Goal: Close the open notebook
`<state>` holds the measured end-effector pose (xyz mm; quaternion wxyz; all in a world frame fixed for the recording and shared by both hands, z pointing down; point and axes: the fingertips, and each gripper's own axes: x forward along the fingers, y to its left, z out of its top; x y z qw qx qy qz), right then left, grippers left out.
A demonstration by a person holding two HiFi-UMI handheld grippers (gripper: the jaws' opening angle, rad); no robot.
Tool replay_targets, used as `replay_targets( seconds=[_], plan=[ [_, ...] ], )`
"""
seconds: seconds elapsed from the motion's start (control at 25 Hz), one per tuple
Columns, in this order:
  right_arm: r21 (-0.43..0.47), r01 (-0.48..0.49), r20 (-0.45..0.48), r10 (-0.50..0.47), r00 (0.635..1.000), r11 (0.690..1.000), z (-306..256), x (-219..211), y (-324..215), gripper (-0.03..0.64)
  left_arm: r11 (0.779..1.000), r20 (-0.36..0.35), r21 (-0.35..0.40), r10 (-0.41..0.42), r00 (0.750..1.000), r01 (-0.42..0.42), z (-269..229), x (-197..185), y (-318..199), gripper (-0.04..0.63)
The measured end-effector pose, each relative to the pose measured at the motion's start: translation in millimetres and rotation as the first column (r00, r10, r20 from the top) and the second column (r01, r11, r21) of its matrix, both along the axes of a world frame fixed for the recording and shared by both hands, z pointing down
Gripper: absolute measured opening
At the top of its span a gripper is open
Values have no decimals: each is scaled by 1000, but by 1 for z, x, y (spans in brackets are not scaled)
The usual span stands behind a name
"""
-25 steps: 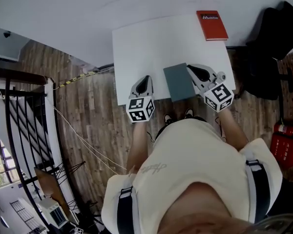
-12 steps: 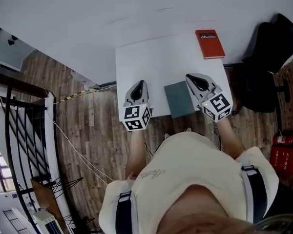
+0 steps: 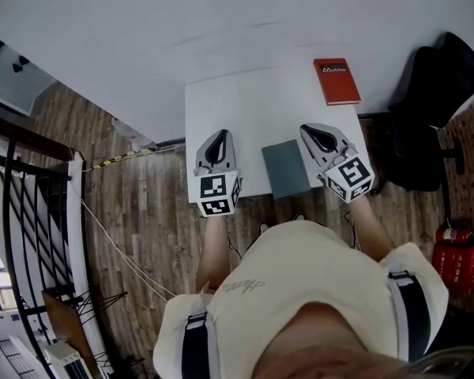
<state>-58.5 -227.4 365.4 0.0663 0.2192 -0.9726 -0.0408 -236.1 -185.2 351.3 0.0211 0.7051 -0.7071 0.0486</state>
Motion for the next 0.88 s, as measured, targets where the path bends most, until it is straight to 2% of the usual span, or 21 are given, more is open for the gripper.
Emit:
replay_targets(
  seconds=[0.16,0.4,0.64,0.88],
  plan=[
    [-16,-8,1,8,1000,1000,5,3,-1,8,1000,3,1,21,1000,-21,-2,8,-2,23],
    [-16,-8,6,8,1000,1000,1,9,-3,8,1000,-10,-9,4,1000,-4,1,8,1,23],
    [-30,-2,4,2,1000,1000,5,12,-3,8,999,-82,-45,-17,997,13,21,4,6,23],
    [-43,-12,11,12,1000,999,8,16,1,8,998,-68,-60,-13,998,9,24,7,8,23]
  ],
)
